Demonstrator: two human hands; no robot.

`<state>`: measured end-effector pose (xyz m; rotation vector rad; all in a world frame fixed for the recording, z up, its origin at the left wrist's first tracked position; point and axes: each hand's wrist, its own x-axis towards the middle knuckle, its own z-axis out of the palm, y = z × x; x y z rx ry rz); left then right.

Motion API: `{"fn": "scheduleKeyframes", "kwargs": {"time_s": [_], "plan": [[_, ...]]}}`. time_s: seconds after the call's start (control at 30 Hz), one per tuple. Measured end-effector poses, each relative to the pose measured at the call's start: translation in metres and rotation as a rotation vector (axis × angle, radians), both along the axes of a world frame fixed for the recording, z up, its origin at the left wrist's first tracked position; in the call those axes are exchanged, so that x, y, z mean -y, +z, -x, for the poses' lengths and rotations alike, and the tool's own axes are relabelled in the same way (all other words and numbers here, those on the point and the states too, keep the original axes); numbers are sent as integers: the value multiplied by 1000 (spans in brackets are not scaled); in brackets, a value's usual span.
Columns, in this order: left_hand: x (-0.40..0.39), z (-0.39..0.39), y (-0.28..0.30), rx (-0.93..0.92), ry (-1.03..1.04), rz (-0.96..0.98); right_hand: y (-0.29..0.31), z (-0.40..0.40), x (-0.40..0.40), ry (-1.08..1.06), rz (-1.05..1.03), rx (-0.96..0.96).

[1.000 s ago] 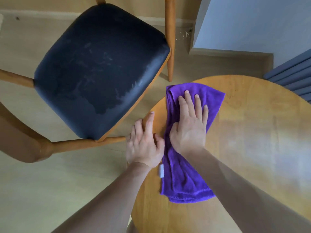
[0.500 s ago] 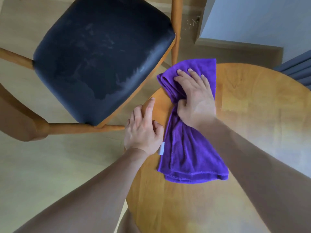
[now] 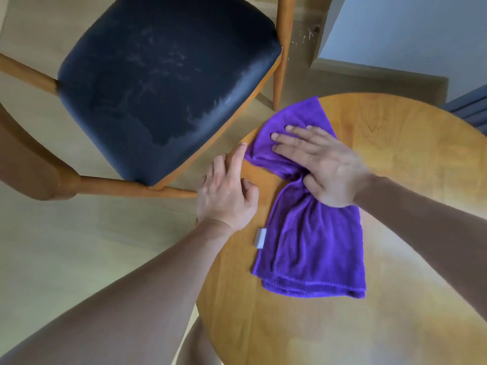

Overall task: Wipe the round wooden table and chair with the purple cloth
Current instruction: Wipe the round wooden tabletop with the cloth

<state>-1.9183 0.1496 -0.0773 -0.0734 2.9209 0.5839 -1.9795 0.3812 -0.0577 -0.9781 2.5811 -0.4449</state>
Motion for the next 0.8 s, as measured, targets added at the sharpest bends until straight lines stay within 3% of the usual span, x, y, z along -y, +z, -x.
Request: {"fn": "scheduleKeyframes", "kwargs": {"time_s": [0.13,0.23,0.43,0.7,0.8], "plan": [[0,-1,1,2,9,-7,-6,-4,35,-440,107,-89],[1,-3,1,-6,26,-22,-14,-19,59,-606,128,-151],[1,-10,5,10,92,-65,-13,-20,56,-609,123,-157],[40,-100,5,125,202,-69,-7,-30,71,-631,36,-138],[39,-94,2,115,207,-57,-3,-41,85,-535,7,-80]]}}
